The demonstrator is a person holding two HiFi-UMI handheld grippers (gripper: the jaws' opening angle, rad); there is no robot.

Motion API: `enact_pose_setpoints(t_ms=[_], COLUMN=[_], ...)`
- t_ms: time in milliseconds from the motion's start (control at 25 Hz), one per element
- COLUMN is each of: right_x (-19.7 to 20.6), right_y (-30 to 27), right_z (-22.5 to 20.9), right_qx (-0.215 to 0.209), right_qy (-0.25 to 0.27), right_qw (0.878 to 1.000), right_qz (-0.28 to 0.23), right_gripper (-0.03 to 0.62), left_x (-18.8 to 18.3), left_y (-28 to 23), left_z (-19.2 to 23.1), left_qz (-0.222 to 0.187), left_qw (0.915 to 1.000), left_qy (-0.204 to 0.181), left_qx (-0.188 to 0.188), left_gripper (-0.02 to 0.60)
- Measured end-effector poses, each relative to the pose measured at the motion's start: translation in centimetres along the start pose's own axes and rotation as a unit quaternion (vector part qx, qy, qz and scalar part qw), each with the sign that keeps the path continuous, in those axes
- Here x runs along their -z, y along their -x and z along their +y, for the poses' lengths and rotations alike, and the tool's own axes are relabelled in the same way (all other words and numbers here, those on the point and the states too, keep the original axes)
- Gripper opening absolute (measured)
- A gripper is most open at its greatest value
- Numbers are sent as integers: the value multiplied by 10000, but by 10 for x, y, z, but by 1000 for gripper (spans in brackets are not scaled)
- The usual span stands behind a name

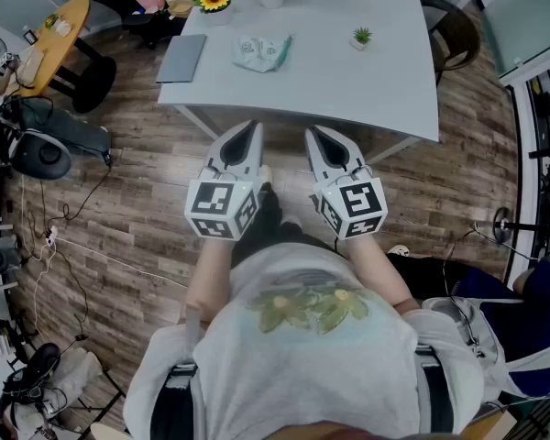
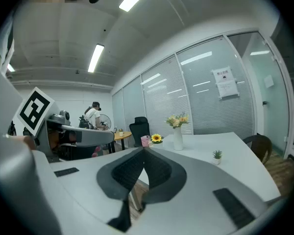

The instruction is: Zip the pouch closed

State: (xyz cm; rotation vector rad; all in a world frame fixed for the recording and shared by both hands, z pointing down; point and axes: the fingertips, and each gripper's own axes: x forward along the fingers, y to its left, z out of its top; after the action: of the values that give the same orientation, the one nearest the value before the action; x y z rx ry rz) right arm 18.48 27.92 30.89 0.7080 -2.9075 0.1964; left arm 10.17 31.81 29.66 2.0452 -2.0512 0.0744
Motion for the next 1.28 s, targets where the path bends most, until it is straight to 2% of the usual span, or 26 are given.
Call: enact_pose_setpoints(t_ms=[280, 640, 840, 960, 1000, 1280], right_x=[-8, -7, -6, -7, -7, 0], right_y=[-12, -35, -53, -69, -75, -116], right_z=[2, -5, -12, -17, -18, -37], right_qx=[7, 109, 96, 79, 41, -5], right_qy=[62, 57, 50, 79, 67, 30], right_qw=[10000, 9999, 9999, 9998, 9998, 9983], right_qz=[-56, -3, 91, 156, 193, 589], right_gripper=[18, 18, 20, 28, 53, 177], left_x=[-7, -8, -11, -11, -10, 0], left_y=[-3, -22, -39, -53, -59, -99], left_z=[13, 23, 41, 57, 62, 89], left_qz=[-62, 12, 34, 111, 158, 709], left_qw=[10000, 9994, 9996, 9990, 9986, 9907], left_qy=[-25, -14, -106, -383, -425, -806], left_qx=[2, 347, 274, 211, 256, 836], left_gripper=[3, 5, 8, 62, 83, 220])
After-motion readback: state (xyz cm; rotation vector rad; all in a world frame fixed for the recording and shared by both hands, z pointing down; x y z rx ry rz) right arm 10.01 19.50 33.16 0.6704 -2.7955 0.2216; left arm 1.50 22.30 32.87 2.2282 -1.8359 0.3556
